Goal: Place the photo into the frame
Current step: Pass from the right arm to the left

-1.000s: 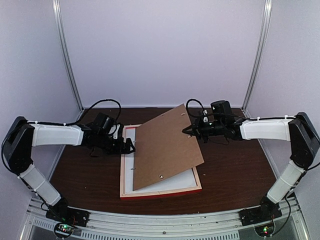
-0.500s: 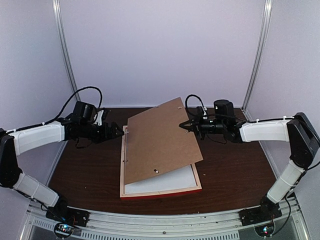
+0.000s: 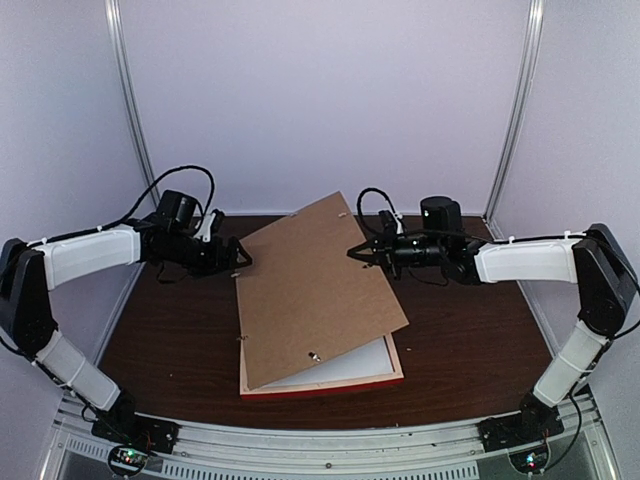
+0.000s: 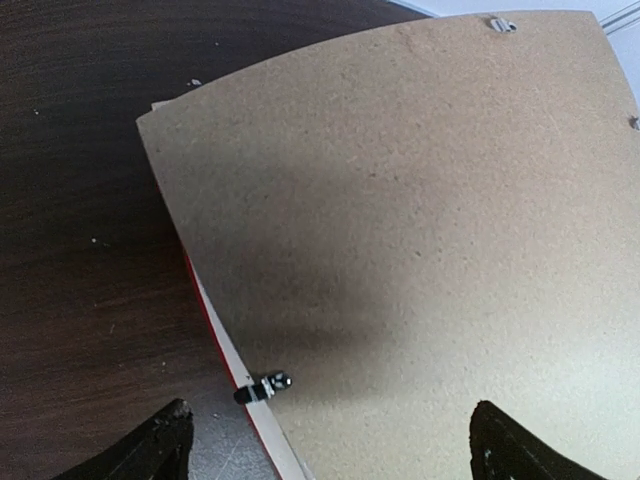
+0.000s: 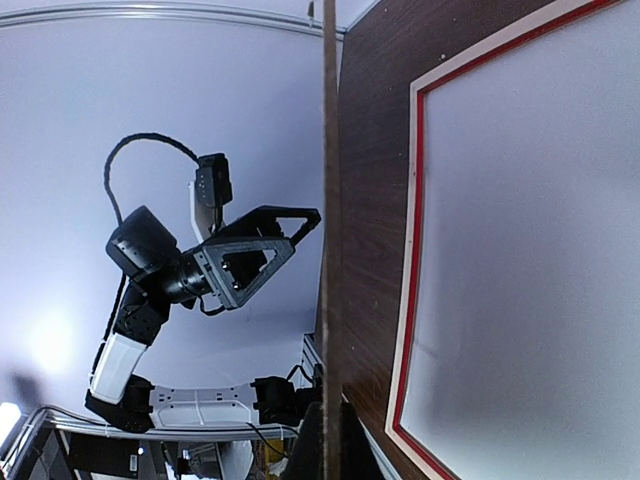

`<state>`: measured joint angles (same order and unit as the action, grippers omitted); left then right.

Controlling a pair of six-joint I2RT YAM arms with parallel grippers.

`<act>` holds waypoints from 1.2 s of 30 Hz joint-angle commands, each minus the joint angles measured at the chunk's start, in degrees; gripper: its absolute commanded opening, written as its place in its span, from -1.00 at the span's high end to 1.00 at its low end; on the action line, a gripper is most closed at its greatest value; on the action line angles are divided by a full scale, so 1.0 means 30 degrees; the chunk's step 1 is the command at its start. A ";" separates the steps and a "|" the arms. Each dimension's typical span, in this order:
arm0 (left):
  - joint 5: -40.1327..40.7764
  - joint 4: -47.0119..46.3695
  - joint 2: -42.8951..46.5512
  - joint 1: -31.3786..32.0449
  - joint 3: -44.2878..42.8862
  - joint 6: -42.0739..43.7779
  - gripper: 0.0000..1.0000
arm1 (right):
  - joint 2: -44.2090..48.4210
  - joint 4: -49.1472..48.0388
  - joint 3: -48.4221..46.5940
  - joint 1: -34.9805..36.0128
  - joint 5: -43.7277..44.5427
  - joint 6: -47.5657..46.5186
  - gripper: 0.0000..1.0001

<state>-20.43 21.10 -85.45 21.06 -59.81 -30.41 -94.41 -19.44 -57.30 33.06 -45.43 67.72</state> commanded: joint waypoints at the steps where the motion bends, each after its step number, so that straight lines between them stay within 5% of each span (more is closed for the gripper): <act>1: -0.0087 0.0232 -0.0743 -0.0135 -0.0813 0.0762 -0.93 | 0.0336 -0.0954 -0.0932 0.0193 -0.0903 -0.0468 1.00; 36: -0.0853 -0.0530 -0.1878 0.0713 -0.0561 0.1177 -0.76 | -0.0214 -0.1218 -0.1072 0.0604 -0.0985 -0.0426 1.00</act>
<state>-22.35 21.10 -90.32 22.72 -60.77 -27.70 -95.44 -18.92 -57.82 34.44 -46.74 66.15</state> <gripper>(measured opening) 0.882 0.026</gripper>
